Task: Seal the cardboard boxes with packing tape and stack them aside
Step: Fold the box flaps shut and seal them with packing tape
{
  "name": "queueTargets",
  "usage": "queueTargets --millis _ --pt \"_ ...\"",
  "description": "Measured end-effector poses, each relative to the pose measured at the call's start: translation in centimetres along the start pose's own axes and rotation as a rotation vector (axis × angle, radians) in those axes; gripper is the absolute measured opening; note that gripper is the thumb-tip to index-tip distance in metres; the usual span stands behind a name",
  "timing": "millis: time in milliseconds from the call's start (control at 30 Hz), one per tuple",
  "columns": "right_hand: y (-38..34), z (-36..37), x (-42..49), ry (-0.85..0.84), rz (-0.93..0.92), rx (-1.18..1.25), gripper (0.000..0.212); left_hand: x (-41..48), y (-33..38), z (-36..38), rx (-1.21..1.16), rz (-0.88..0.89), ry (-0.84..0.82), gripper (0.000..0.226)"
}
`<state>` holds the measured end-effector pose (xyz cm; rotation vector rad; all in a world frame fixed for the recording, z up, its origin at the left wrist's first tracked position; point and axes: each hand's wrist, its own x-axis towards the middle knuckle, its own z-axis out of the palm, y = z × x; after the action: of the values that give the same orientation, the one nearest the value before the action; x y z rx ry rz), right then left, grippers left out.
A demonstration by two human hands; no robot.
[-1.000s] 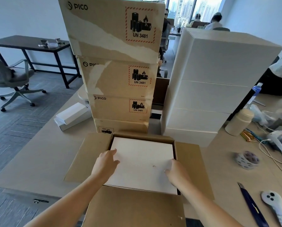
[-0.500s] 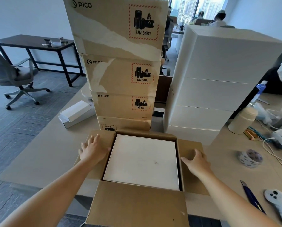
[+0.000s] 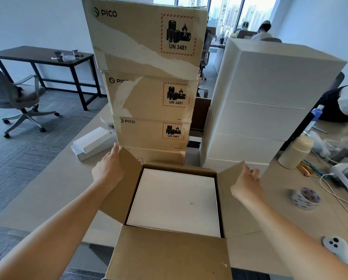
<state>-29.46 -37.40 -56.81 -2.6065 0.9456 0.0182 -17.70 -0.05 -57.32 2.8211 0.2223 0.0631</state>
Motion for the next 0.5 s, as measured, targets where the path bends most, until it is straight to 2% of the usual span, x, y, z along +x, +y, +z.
queueTargets --millis 67,167,233,367,433,500 --pt "-0.8 -0.5 -0.2 0.002 -0.069 0.024 0.084 -0.3 1.3 -0.7 -0.008 0.053 0.003 0.072" --pt "-2.3 -1.0 -1.3 -0.023 -0.13 0.055 0.085 -1.3 3.1 -0.7 -0.1 0.147 -0.002 0.036" --pt "-3.4 -0.6 -2.1 -0.045 -0.144 0.117 0.083 -2.3 4.1 0.4 -0.142 0.202 -0.059 0.025" --pt "-5.1 2.5 -3.3 -0.158 -0.175 0.241 0.068 -4.8 4.9 4.6 -0.266 0.316 -0.314 0.046" --pt "-5.2 4.7 -3.8 -0.276 -0.192 0.282 0.065 -5.8 4.0 7.3 -0.128 0.406 -0.428 0.055" --pt "-4.5 7.1 -4.5 -0.429 -0.2 0.213 0.066 -6.8 2.5 9.5 0.057 0.526 -0.423 0.063"
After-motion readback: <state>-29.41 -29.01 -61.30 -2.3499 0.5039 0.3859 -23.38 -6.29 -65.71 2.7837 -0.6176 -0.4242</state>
